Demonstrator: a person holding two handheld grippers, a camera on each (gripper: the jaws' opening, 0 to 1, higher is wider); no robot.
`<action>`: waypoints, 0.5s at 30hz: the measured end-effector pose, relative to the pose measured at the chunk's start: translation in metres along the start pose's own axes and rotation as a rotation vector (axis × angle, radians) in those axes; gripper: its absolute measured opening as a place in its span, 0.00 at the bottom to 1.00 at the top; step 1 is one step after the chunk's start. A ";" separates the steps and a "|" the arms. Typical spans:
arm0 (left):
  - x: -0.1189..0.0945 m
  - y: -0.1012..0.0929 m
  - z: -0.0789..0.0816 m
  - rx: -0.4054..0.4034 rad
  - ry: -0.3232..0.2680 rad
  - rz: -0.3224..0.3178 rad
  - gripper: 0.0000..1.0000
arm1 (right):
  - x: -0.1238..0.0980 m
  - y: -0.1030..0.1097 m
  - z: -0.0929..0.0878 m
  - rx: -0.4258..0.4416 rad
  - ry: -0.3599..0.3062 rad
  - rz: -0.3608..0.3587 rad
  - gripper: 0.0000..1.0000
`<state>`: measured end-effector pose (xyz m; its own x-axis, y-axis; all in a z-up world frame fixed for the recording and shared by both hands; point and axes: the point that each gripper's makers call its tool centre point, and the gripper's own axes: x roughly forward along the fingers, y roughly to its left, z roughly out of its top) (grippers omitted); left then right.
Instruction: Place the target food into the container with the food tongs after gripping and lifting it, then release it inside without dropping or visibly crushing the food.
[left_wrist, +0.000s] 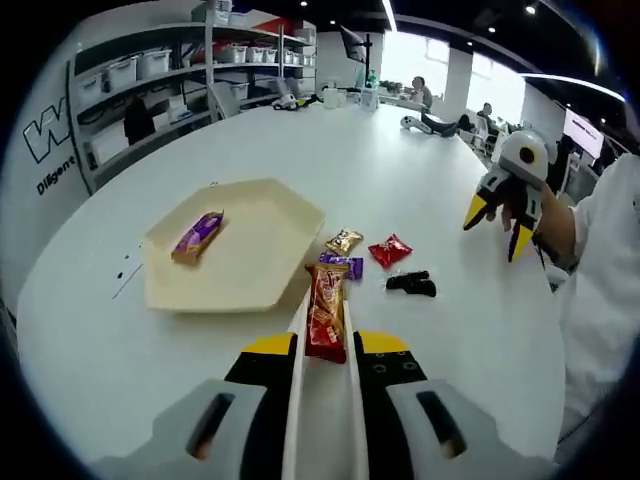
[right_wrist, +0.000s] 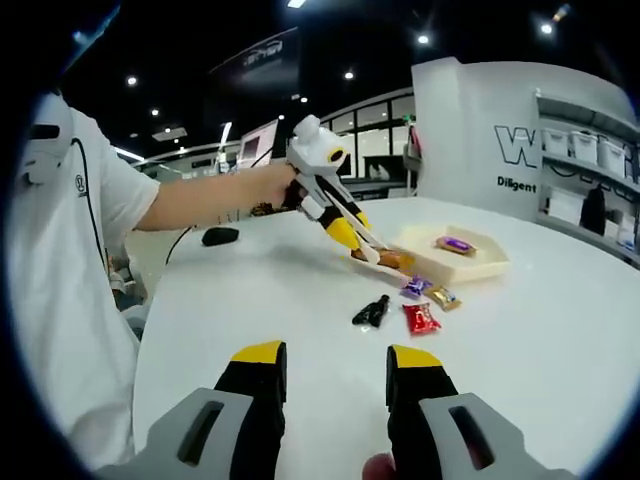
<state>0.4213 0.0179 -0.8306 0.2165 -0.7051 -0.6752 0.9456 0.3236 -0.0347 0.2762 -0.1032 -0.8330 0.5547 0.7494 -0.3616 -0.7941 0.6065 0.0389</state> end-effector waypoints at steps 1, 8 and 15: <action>-0.001 0.000 0.001 0.001 -0.001 0.000 0.20 | 0.000 0.000 0.000 -0.001 -0.001 0.000 0.35; -0.005 0.003 0.013 0.020 -0.013 0.000 0.20 | -0.003 0.000 0.001 -0.001 -0.005 -0.009 0.36; -0.006 0.002 0.022 0.029 -0.019 -0.010 0.20 | -0.008 -0.003 0.004 -0.001 -0.006 -0.037 0.38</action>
<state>0.4271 0.0087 -0.8105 0.2118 -0.7202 -0.6606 0.9542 0.2985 -0.0195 0.2752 -0.1100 -0.8260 0.5853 0.7280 -0.3569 -0.7731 0.6338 0.0251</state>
